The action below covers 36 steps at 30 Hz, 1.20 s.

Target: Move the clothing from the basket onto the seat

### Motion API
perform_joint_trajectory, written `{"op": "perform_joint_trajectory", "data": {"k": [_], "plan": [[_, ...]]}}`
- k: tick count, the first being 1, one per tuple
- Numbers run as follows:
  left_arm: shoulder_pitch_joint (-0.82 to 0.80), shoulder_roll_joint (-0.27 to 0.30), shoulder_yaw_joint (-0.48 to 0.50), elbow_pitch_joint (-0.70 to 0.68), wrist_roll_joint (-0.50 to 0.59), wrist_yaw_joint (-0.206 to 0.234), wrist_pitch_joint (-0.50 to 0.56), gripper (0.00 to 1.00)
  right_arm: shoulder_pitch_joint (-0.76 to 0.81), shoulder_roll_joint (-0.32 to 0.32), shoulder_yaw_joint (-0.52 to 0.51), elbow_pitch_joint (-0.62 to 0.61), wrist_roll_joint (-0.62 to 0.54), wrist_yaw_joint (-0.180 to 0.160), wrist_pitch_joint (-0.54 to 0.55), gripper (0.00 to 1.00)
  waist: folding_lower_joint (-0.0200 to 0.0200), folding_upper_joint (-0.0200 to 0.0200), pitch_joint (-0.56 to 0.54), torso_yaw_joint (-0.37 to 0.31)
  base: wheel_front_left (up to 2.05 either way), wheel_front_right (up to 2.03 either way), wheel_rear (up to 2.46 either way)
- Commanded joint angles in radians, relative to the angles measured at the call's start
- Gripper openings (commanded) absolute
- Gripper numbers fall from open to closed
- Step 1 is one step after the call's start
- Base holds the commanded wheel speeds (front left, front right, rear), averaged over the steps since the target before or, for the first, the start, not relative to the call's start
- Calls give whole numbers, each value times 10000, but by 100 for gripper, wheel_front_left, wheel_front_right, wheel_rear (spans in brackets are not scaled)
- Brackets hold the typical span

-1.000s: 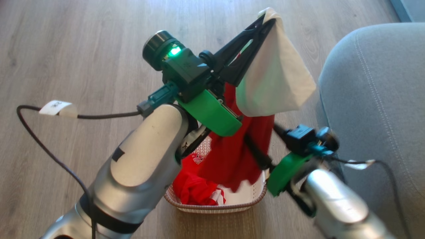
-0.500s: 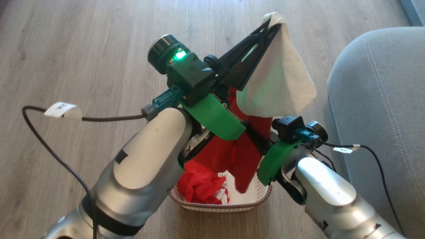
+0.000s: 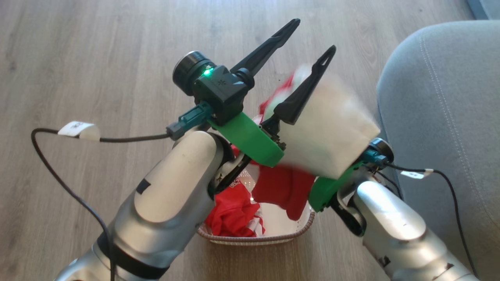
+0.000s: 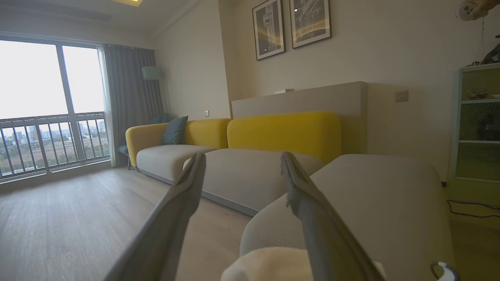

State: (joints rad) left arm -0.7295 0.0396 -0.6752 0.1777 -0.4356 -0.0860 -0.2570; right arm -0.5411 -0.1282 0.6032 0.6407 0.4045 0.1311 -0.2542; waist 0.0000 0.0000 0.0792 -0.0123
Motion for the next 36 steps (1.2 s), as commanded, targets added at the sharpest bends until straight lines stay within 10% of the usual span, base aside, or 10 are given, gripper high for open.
{"op": "perform_joint_trajectory", "data": {"k": [1,36], "plan": [[-288,106,358,-201,-10,-45,-47,100,-44,56,-65,-385,-58,-4,-76,0,0,0,61,-70,0,0,0],[2725,959,1630,808,1159,-445,-47,100,1540,349,-3624,-3503,-682,-4,-76,0,0,0,572,-5271,0,0,0]]}}
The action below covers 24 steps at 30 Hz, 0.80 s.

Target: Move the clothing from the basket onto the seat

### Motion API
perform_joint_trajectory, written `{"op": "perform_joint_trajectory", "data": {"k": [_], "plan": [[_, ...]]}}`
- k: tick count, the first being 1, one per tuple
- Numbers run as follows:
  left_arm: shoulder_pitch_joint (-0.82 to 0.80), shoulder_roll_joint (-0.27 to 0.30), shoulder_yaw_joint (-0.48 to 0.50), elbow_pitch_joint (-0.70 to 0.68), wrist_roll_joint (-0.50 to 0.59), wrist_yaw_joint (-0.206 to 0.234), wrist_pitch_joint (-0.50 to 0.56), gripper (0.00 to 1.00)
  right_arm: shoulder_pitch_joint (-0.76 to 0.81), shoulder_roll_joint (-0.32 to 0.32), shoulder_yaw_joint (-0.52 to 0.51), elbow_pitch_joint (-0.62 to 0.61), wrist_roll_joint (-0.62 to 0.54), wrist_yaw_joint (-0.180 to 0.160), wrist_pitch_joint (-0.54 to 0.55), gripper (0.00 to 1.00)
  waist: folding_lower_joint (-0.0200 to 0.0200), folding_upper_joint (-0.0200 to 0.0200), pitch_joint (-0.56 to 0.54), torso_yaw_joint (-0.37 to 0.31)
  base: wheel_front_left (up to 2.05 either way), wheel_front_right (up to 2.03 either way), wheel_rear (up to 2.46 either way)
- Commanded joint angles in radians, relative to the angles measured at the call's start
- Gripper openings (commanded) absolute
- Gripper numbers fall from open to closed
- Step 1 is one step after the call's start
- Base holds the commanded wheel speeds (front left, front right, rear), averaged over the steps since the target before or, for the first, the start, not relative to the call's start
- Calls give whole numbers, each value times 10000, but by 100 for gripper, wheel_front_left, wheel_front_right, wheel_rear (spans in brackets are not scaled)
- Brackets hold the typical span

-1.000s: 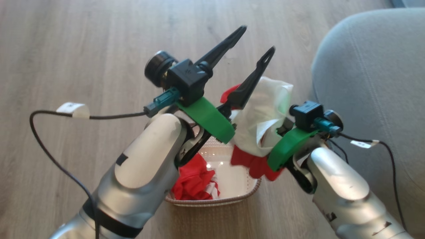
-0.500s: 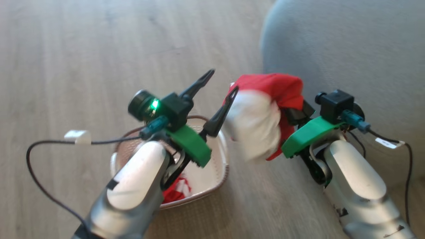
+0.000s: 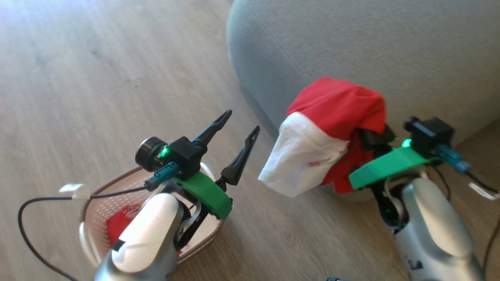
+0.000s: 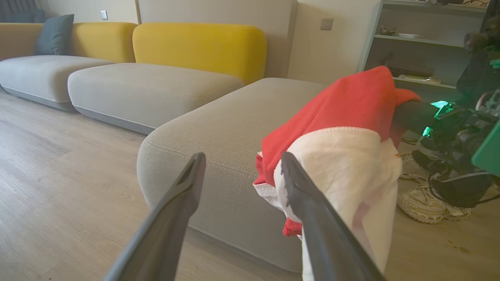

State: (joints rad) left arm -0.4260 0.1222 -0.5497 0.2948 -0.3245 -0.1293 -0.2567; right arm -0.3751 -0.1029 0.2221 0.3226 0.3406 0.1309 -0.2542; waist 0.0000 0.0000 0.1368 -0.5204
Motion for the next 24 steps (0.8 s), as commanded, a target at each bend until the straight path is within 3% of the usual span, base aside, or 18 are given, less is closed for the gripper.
{"op": "perform_joint_trajectory", "data": {"k": [1,13,24], "plan": [[-279,165,375,-415,28,-12,-51,100,3,127,-5,-498,-86,-2,-76,0,0,0,30,-225,0,0,0],[135,622,396,-1027,-231,-13,-51,100,1374,399,-1516,-2067,-894,-2,-76,0,0,0,431,-397,0,0,0],[-10,1426,46,-1555,-185,-13,-51,100,-1069,-707,-2635,-1590,-2201,-2,-76,0,0,0,1949,-422,0,0,0]]}}
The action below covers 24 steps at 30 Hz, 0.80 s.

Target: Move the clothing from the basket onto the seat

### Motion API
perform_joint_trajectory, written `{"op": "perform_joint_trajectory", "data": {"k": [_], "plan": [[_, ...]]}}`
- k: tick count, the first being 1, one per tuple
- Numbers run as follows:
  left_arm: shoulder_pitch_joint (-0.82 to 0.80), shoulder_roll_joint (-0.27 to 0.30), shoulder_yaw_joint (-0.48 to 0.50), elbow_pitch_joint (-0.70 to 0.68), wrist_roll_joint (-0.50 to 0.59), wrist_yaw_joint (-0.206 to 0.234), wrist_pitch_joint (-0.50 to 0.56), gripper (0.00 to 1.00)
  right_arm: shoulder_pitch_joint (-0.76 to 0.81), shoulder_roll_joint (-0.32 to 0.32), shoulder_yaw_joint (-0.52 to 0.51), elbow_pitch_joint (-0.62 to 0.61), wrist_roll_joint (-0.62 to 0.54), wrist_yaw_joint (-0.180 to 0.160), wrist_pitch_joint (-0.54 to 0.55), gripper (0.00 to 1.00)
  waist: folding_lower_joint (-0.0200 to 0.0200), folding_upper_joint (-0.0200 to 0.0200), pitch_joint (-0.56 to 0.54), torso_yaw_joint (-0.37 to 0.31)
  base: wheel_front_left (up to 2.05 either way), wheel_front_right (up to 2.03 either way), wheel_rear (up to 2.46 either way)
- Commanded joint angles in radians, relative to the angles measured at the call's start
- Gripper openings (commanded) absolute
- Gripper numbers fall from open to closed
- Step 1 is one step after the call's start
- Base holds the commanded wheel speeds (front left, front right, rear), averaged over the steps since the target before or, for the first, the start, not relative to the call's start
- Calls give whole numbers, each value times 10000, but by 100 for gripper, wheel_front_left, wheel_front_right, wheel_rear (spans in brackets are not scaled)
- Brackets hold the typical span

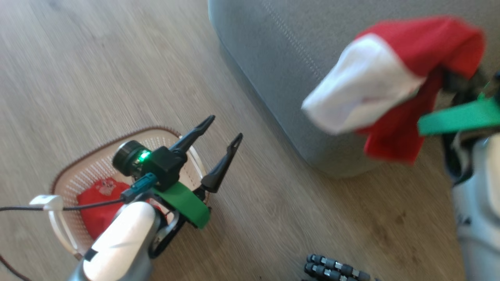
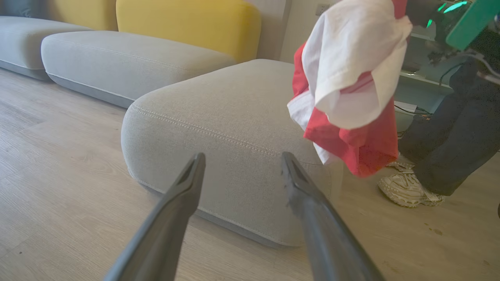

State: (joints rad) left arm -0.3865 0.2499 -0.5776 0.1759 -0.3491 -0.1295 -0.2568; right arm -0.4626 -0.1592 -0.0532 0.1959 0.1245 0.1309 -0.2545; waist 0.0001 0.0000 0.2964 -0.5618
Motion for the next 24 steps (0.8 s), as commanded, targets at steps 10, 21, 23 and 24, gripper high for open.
{"op": "perform_joint_trajectory", "data": {"k": [10,21,23,24], "plan": [[-980,1286,382,-1073,323,-11,-49,100,-3274,-1390,-804,1076,-462,-2,-72,0,-1,0,2630,174,0,0,0],[-2022,2065,-5,-2214,505,-11,-49,100,-6004,-3208,-2404,3067,-1429,-2,34,0,-1,0,4524,1061,0,0,0],[-2194,2142,-142,-2399,527,-11,-49,100,-6432,-3504,-2921,3454,-1671,-2,290,0,-1,0,4756,1225,0,0,0],[-2272,2161,-213,-2484,530,-11,-49,100,-6634,-3628,-3276,3624,-1781,-2,428,0,-1,0,4866,1314,0,0,0]]}}
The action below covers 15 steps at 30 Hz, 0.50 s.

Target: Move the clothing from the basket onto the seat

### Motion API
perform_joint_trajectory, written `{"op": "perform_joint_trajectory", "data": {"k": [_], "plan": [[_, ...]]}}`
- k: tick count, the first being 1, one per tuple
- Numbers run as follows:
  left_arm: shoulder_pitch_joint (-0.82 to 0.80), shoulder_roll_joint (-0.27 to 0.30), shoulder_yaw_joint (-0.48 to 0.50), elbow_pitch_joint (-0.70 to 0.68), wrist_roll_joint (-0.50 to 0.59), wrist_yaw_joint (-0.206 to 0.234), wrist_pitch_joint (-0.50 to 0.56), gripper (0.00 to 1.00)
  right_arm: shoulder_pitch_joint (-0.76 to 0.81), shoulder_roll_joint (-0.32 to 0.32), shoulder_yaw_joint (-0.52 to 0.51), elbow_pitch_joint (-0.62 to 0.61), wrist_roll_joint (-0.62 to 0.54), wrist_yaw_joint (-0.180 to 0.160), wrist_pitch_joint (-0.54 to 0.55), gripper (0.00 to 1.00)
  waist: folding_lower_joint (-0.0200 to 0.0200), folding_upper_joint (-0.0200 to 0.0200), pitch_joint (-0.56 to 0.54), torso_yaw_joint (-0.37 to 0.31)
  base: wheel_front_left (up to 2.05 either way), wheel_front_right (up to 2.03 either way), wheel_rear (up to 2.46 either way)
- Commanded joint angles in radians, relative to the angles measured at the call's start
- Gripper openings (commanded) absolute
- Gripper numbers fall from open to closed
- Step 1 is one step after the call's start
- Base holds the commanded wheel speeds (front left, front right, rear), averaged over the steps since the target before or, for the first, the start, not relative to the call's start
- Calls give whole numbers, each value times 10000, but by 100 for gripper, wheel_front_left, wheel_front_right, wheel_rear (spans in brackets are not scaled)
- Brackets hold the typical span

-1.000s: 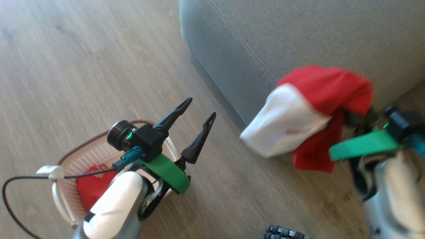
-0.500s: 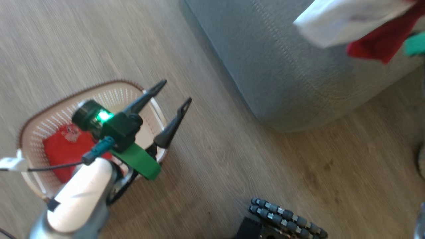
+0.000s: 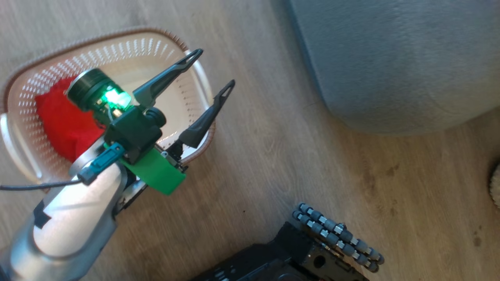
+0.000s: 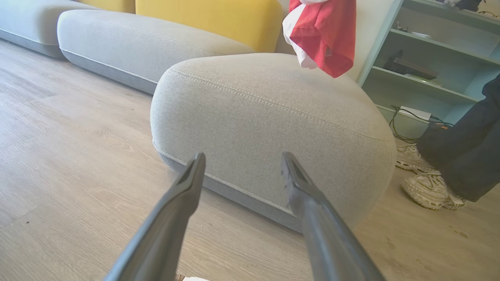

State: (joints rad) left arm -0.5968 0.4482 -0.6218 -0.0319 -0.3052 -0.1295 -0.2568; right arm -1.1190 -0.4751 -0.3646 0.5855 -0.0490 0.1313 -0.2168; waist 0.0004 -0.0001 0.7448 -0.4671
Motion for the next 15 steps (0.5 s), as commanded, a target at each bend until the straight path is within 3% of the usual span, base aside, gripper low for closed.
{"op": "perform_joint_trajectory", "data": {"k": [1,6,11,15], "plan": [[-242,187,153,-482,94,-11,-49,100,-245,-576,-531,-126,-193,-6,195,0,-4,1,480,464,0,0,0],[-447,155,-133,-694,70,-11,-49,100,-796,-885,-2224,400,-830,-6,800,0,-4,1,921,912,0,0,0],[-394,181,-242,-680,60,-11,-49,100,-558,-521,-3783,1071,-1217,-6,1195,0,-4,1,1238,1177,0,0,0],[-333,204,-148,-640,44,-11,-49,100,-236,-7,-4349,1652,-1209,-6,1097,0,-4,1,1345,1270,0,0,0]]}}
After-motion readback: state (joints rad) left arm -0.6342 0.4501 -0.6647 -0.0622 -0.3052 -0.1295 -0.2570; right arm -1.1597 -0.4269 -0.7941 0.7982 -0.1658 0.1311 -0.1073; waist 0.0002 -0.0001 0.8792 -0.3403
